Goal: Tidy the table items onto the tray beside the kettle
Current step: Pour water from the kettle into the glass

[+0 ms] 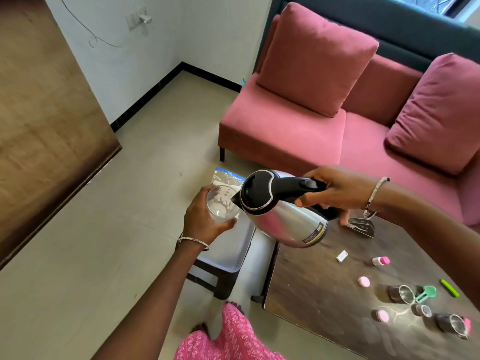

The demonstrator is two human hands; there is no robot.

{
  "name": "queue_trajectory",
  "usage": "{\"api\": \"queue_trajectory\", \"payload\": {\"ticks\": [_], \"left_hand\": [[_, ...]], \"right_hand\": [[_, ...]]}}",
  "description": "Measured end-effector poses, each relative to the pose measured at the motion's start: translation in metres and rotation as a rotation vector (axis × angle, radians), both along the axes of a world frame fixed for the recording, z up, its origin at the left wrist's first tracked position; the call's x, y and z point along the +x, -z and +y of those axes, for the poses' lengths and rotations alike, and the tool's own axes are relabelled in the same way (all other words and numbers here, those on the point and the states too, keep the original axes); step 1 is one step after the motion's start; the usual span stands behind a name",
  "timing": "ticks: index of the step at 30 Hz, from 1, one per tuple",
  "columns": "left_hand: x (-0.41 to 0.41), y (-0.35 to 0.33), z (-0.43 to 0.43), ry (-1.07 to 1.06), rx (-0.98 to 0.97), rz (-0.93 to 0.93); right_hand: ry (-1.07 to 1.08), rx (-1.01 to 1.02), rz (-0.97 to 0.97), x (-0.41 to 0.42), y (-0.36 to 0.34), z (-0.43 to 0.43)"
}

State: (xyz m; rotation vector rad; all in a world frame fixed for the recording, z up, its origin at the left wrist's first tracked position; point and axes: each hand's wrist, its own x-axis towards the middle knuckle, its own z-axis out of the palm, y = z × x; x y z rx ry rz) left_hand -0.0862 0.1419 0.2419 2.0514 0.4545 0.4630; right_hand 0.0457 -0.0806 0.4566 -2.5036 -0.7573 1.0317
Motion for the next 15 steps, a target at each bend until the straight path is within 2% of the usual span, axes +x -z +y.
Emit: {"api": "queue_trajectory", "payload": {"ticks": [11,15], "left_hand": [[0.003,0.007,-0.010,0.018,-0.012,0.013],[0.002,0.010,-0.013,0.042,-0.031,0.026]], "right_hand": [[-0.197,-0.091,-0.310,0.006,-0.005,0.009],[-0.236,-0.115,-0.367,0.004,-0.006,0.015]]}}
